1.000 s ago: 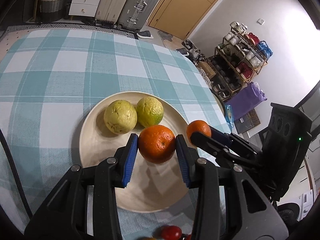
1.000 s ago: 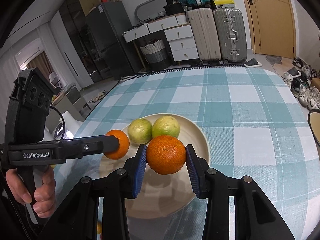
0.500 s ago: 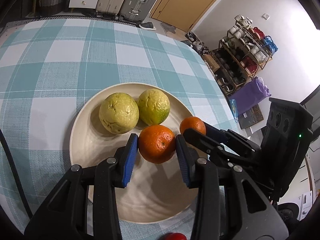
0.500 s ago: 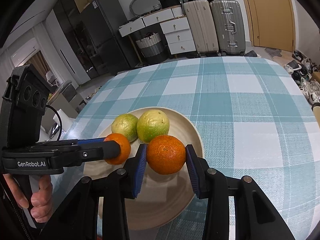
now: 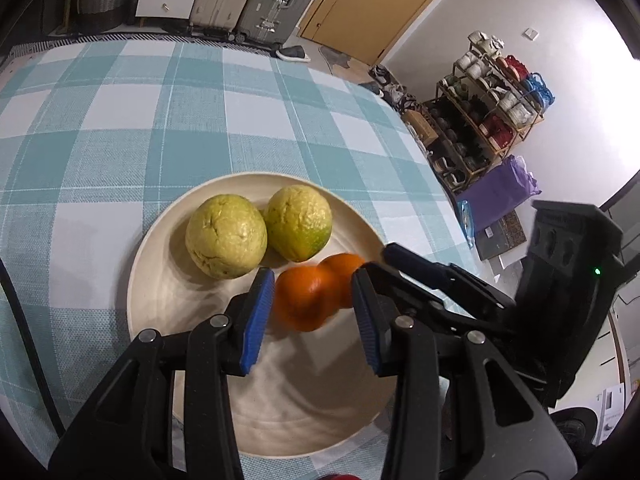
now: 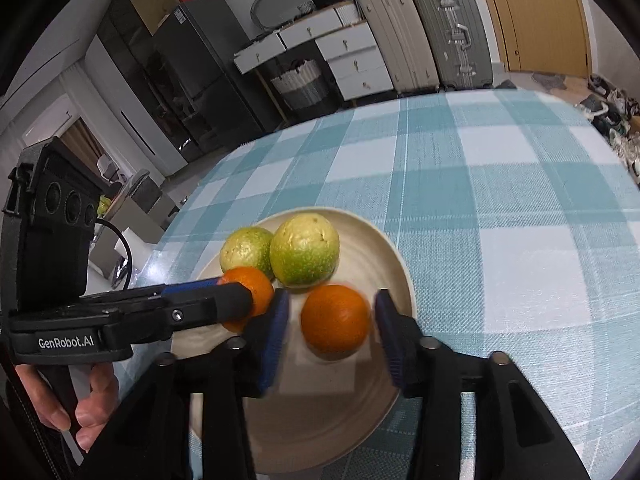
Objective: Organize fruits
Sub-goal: 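Carry both oranges onto the cream plate and open both grippers, then withdraw both grippers from the plate toward the tomatoes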
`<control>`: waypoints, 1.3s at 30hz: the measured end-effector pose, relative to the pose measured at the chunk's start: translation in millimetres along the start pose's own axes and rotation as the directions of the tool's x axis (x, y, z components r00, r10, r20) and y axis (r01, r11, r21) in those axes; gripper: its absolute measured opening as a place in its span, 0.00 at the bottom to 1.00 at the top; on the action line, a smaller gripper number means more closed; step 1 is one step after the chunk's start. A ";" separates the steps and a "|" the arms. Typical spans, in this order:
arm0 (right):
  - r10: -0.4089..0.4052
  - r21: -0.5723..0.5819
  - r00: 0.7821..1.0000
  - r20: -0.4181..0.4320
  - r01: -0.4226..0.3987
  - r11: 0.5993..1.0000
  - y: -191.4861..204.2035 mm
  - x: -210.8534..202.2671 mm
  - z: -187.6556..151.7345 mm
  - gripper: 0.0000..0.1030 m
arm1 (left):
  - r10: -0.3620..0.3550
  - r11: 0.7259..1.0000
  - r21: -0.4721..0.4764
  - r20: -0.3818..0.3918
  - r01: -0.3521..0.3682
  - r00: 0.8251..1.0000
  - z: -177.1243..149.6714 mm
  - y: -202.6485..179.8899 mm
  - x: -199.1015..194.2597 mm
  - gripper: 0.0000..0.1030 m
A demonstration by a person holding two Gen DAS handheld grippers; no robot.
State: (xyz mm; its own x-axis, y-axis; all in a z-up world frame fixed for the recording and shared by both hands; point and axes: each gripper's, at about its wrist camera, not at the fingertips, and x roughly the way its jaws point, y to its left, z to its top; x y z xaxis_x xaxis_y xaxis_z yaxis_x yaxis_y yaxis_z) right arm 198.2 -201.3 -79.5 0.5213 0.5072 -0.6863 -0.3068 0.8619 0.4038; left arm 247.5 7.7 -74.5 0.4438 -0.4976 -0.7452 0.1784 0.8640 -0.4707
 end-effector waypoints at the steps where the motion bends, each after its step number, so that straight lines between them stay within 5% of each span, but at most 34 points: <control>1: -0.009 -0.006 1.000 0.020 0.009 1.000 1.5 -4.9 0.4 0.57 | 0.012 1.000 0.004 0.004 -0.012 1.000 0.1 -1.2 -2.1 0.37; 3: -0.006 -0.017 0.999 0.046 0.007 1.000 4.2 -12.8 1.9 0.66 | 0.034 0.999 0.014 0.017 -0.034 0.999 -0.3 -3.4 -6.8 0.37; 21: -0.062 -0.073 0.982 0.178 0.076 0.994 31.2 -89.5 -19.6 0.85 | 0.119 0.988 0.082 0.129 -0.130 0.984 -33.5 -31.9 -82.0 0.39; 36: -0.073 -0.122 0.969 0.237 0.104 0.987 61.7 -126.7 -50.8 0.87 | 0.203 0.965 0.122 0.213 -0.233 0.956 -88.0 -52.3 -128.0 0.40; 39: -0.071 -0.126 0.966 0.251 0.105 0.987 66.0 -133.1 -57.6 0.95 | 0.214 0.961 0.126 0.228 -0.247 0.950 -100.4 -55.7 -134.1 0.48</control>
State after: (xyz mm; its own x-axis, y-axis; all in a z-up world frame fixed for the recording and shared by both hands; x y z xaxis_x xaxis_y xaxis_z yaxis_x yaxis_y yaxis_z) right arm 62.7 -212.0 3.6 0.7246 0.4287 -0.5396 -0.3481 0.9034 0.2503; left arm 89.8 18.7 4.2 0.6600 -0.2704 -0.7009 0.1728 0.9626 -0.2086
